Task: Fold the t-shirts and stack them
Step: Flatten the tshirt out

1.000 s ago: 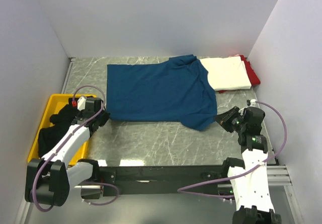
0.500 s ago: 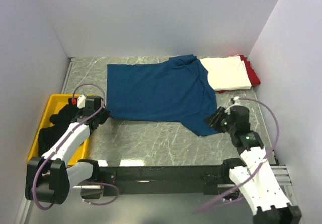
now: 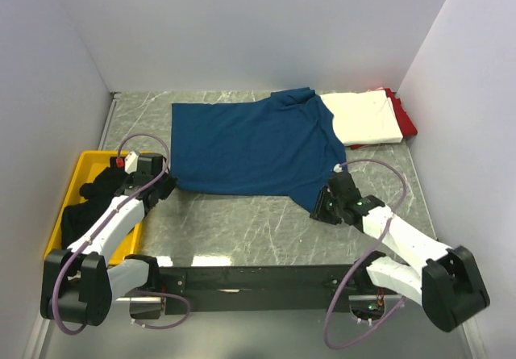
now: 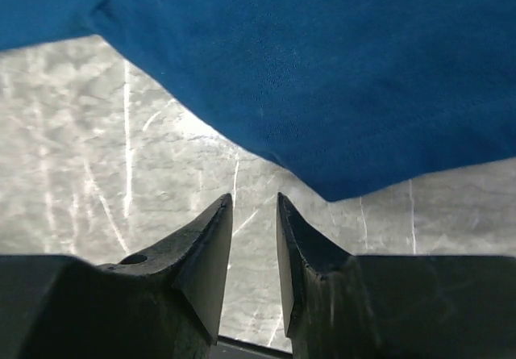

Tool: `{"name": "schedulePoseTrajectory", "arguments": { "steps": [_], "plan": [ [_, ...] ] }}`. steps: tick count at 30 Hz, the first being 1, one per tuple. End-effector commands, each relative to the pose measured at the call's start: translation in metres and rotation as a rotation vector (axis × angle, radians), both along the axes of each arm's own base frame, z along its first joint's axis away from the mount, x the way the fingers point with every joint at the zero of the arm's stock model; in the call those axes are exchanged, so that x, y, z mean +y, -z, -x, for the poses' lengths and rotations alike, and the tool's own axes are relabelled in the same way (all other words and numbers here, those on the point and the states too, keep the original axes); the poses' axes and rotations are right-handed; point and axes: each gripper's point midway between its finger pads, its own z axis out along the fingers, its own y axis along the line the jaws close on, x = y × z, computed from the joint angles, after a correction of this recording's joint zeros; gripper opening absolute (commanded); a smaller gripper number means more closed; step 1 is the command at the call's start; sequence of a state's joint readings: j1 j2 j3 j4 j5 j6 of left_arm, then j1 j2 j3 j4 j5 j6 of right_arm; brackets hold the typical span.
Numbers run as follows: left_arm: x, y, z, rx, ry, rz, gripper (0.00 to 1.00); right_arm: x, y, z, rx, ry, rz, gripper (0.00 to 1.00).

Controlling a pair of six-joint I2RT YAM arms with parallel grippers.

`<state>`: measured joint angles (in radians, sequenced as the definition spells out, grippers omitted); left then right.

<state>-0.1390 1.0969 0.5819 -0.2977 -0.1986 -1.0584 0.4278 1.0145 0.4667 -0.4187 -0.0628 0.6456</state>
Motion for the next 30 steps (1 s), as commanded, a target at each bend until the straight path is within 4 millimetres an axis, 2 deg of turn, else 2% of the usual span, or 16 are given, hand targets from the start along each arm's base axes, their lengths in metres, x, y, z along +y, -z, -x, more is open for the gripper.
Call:
{"name": "schedulePoseTrajectory", "arguments": {
  "steps": [1,17,19,20,21,23,26,30],
  "plan": [
    [-0.003,-0.014,-0.011,-0.045,0.018,-0.004,0.00,0.008,-0.016,-0.025,-0.089,-0.009,0.024,0.36],
    [-0.005,-0.011,-0.013,-0.046,0.036,-0.001,0.01,0.000,0.007,-0.043,-0.047,-0.006,0.241,0.44],
    [-0.006,-0.010,-0.013,-0.047,0.039,0.000,0.00,0.000,0.011,-0.043,-0.033,-0.013,0.256,0.39],
    [-0.006,-0.010,-0.013,-0.046,0.041,0.001,0.01,-0.001,0.012,-0.043,-0.029,-0.016,0.266,0.33],
    [-0.006,-0.010,-0.014,-0.046,0.041,0.001,0.00,0.001,0.011,-0.045,-0.030,-0.022,0.267,0.24],
    [-0.007,-0.012,-0.014,-0.050,0.046,0.000,0.01,-0.002,0.011,-0.043,-0.013,-0.027,0.287,0.15],
    [-0.006,-0.015,-0.015,-0.050,0.047,-0.009,0.00,0.002,-0.006,-0.042,-0.025,-0.052,0.263,0.10],
    [-0.005,-0.019,-0.015,-0.059,0.051,-0.017,0.00,0.018,-0.041,-0.032,-0.049,-0.143,0.169,0.03]
  ]
}}
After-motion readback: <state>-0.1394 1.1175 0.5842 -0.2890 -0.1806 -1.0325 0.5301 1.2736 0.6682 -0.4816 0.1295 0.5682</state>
